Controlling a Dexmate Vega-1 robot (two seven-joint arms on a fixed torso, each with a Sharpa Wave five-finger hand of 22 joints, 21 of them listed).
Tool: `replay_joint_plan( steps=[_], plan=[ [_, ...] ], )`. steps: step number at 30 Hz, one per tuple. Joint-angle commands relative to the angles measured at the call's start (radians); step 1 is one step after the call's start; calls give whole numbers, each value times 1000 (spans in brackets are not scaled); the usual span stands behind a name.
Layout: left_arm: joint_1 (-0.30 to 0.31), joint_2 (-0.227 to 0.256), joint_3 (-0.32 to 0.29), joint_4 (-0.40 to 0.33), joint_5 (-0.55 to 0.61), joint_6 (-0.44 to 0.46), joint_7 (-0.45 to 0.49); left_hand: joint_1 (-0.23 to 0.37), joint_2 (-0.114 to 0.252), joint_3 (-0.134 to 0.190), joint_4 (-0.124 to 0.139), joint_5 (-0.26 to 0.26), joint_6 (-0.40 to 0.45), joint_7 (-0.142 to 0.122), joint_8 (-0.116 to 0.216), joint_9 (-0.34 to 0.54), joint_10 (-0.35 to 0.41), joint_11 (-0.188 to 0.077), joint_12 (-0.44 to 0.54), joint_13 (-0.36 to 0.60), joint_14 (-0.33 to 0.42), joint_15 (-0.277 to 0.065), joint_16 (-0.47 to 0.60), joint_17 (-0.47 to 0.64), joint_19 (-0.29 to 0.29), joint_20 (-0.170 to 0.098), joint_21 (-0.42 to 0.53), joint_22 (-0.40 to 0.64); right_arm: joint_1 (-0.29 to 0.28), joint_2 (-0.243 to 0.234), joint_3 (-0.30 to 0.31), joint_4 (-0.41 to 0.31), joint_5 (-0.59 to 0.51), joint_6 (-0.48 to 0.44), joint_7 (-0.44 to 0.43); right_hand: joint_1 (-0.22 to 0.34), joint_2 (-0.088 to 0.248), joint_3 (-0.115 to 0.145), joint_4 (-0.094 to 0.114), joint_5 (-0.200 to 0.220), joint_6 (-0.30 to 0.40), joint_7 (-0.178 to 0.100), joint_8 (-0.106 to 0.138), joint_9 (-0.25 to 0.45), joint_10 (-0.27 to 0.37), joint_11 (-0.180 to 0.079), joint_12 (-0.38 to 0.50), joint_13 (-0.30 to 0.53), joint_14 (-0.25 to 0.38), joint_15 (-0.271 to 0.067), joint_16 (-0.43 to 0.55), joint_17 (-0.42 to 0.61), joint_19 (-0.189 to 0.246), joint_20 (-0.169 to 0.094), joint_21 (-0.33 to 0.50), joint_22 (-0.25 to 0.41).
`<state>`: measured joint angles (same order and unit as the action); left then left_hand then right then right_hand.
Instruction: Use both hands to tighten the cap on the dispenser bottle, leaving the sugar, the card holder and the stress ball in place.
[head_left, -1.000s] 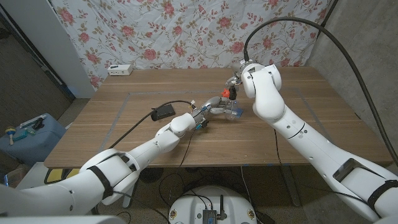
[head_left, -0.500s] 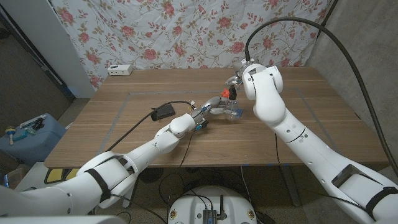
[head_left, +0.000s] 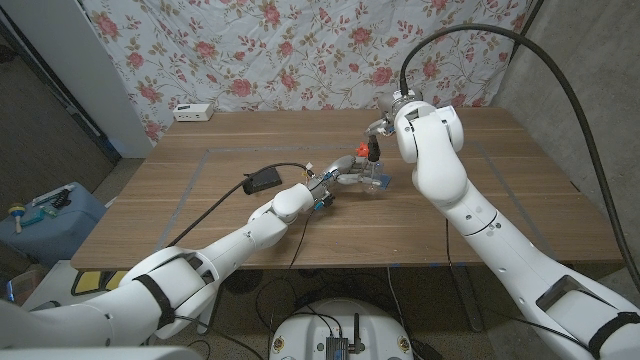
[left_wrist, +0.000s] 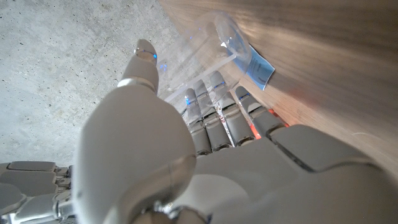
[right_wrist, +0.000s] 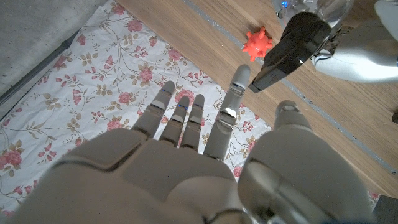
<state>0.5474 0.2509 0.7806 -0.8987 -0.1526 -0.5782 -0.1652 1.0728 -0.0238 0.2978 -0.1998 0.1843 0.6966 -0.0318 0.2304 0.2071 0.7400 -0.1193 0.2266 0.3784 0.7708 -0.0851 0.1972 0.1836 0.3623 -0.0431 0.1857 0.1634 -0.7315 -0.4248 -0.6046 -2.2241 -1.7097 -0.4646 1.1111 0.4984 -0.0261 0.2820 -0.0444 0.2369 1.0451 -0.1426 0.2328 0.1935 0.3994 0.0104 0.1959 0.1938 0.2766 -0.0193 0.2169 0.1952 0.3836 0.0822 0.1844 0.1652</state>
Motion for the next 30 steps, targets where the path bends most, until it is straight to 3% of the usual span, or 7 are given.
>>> replay_joint_plan(
  steps=[1, 10, 18, 24, 30],
  plan=[
    [-9, -4, -1, 20, 1, -23, -6, -40, 102, 57, 47, -1, 101, -25, 4, 1, 11, -1, 3, 2, 9, -79, 8, 2, -1, -87, 0, 2, -31, 2, 51, -52, 12, 39, -5, 29, 0, 10, -25, 7, -49, -8, -17, 7, -26, -1, -6, 6, -12, 2, -7, 3, -14, 1, -2, 4],
    [-16, -5, 0, 25, 3, -25, -10, -41, 101, 57, 48, -1, 100, -25, 3, 1, 10, 0, 2, 3, 8, -78, 7, 2, -1, -87, 0, 2, -41, -24, 97, -83, 88, 67, -8, 92, -5, 34, -77, 14, -178, -45, -44, 13, -97, 1, -15, 9, -59, 13, -20, 6, -40, 8, -3, 4],
    [-18, -6, 2, 24, 4, -18, -12, -41, 101, 57, 48, -2, 100, -27, 3, 1, 9, -2, 1, 3, 9, -78, 7, 2, -2, -87, -1, 2, -40, -66, 126, -92, 190, 85, -26, 163, -13, 62, -117, 29, -278, -78, -43, 18, -166, -11, -16, 11, -116, 19, -27, 9, -76, 19, -5, 4],
    [-19, -6, 3, 21, 7, -13, -11, -42, 102, 58, 48, -1, 100, -26, 2, 1, 10, 0, 1, 4, 7, -80, 7, 2, -2, -87, -1, 2, -39, -110, 141, -94, 276, 93, -54, 206, -26, 77, -125, 44, -334, -79, -39, 25, -233, -33, -20, 12, -158, 24, -28, 12, -113, 22, -7, 3],
    [-20, -7, 5, 20, 8, -10, -11, -42, 102, 58, 48, -2, 100, -26, 2, 1, 11, 1, 1, 4, 7, -80, 7, 3, -2, -87, -1, 2, -39, -161, 147, -95, 353, 98, -97, 240, -39, 86, -128, 62, -390, -79, -42, 28, -284, -32, -20, 13, -196, 36, -30, 13, -124, 25, -3, 3]
  ],
)
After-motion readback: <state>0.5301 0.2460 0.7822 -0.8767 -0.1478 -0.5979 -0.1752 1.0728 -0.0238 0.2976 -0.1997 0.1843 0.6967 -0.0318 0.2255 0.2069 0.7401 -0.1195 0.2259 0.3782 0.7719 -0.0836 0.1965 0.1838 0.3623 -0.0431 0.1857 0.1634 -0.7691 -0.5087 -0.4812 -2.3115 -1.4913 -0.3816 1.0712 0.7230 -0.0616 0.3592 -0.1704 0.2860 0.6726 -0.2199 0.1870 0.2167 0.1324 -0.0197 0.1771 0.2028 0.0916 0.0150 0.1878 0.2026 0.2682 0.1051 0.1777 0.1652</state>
